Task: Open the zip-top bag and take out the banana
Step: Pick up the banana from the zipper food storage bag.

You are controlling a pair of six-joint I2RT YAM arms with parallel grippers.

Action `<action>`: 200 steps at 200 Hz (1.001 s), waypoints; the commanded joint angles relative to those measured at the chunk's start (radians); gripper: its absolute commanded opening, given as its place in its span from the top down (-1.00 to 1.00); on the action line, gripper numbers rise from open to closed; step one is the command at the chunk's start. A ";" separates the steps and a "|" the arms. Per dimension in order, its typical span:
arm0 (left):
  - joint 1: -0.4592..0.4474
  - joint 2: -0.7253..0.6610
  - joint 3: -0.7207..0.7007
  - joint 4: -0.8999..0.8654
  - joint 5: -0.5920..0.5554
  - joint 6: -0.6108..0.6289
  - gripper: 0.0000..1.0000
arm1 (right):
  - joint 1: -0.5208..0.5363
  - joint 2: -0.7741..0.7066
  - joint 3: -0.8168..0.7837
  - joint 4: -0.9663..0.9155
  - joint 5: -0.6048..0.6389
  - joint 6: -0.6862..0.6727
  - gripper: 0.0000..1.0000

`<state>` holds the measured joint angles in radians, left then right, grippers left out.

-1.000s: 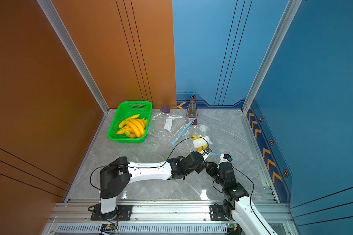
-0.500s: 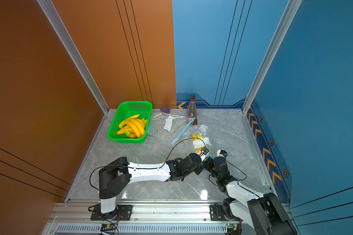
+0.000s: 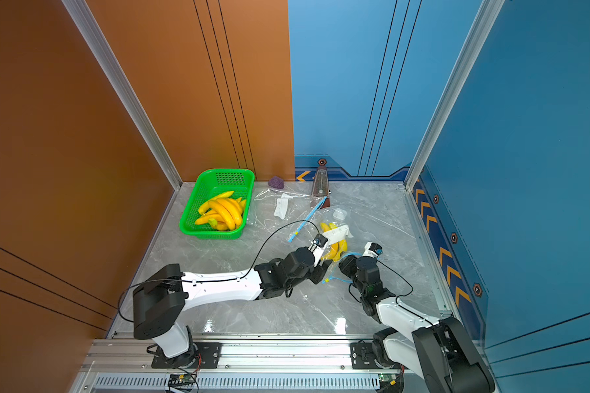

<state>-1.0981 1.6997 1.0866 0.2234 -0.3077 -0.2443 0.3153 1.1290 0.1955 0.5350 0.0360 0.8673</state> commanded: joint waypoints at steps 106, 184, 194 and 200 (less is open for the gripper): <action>0.283 0.273 0.145 -0.011 0.203 -0.378 -0.87 | 0.036 -0.004 0.015 -0.070 0.077 -0.063 -0.11; 0.326 0.428 0.294 -0.011 0.220 -0.411 -0.81 | 0.048 -0.009 0.007 -0.076 0.092 -0.071 -0.11; 0.328 0.439 0.302 -0.011 0.218 -0.415 -0.80 | 0.049 -0.009 0.007 -0.075 0.091 -0.071 -0.11; 0.328 0.447 0.309 -0.011 0.217 -0.415 -0.78 | 0.050 -0.008 0.007 -0.074 0.090 -0.073 -0.11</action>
<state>-0.7776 2.1132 1.3575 0.2211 -0.1097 -0.6449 0.3557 1.1294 0.1959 0.4805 0.1062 0.8150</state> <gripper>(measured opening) 0.904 0.553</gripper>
